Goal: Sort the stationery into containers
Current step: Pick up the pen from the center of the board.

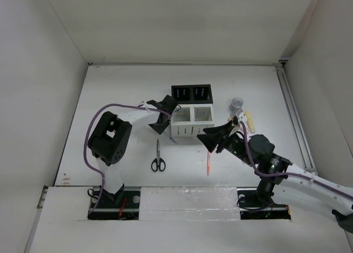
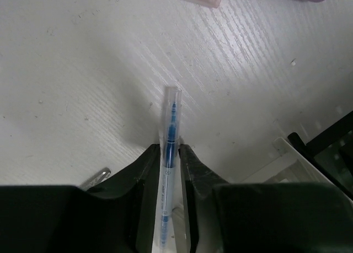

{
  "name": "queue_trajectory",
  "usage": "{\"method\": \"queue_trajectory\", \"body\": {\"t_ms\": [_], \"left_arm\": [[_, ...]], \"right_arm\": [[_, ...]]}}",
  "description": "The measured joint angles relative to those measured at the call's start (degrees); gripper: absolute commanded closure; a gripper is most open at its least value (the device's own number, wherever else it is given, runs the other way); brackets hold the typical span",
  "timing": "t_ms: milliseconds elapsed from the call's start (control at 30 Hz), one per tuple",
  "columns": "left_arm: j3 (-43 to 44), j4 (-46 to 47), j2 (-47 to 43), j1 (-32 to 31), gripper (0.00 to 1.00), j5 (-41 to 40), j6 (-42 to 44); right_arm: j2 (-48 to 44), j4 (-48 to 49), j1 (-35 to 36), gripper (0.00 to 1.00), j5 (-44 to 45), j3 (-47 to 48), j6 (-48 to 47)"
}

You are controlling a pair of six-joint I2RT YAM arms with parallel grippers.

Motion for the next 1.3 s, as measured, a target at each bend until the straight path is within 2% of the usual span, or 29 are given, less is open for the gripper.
{"method": "queue_trajectory", "body": {"t_ms": [200,500,933,1300], "left_arm": [[-0.4,0.6,-0.1,1.1,1.0,1.6,0.4],[-3.5,4.0,-2.5,2.8,1.0,4.0,1.7],[-2.1,-6.3,-5.0,3.0,1.0,-2.3,3.6],[7.3,-12.9,-16.2,1.2,1.0,-11.7,8.2]], "right_arm": [[-1.6,0.0,0.0,0.5,0.0,0.0,0.3],[-1.7,0.0,0.0,0.5,0.0,0.0,0.5],[0.1,0.0,0.0,0.51,0.0,0.0,1.1],[1.6,0.0,0.0,0.51,0.0,0.2,1.1]]}}
